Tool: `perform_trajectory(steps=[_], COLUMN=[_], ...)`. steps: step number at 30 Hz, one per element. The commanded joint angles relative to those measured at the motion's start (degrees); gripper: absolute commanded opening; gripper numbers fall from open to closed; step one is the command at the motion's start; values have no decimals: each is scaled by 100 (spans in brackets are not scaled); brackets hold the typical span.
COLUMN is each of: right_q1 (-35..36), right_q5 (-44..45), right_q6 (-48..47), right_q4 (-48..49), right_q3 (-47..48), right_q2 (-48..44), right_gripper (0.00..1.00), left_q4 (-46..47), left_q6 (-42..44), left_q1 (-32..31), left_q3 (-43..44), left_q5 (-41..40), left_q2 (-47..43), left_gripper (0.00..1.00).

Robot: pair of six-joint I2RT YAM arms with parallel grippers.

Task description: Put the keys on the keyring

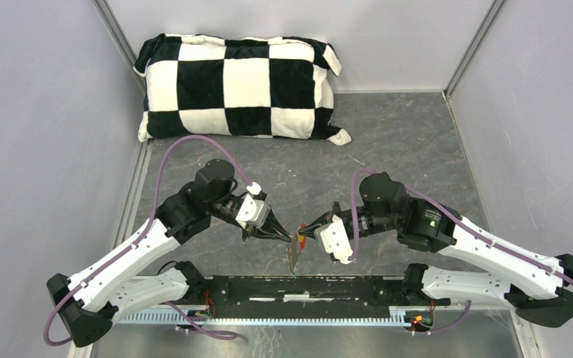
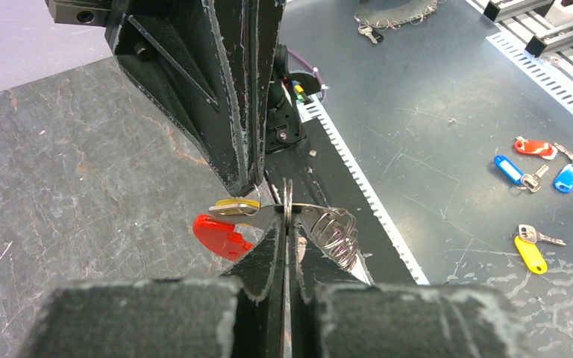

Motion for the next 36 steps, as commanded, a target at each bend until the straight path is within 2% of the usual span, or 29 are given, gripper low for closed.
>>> perform_trajectory(steps=[1, 36], right_q1=[-7, -7], right_q5=[-59, -289], right_q6=[4, -75], right_q4=[130, 56], right_q3=[15, -21], right_q2=[-37, -186], right_gripper=[0, 0], left_q4=[197, 19], left_q6=[-112, 134], left_q1=[-17, -12], left_q3=[25, 57], left_q5=[19, -239], left_q2=[-63, 71], left_gripper=[2, 2])
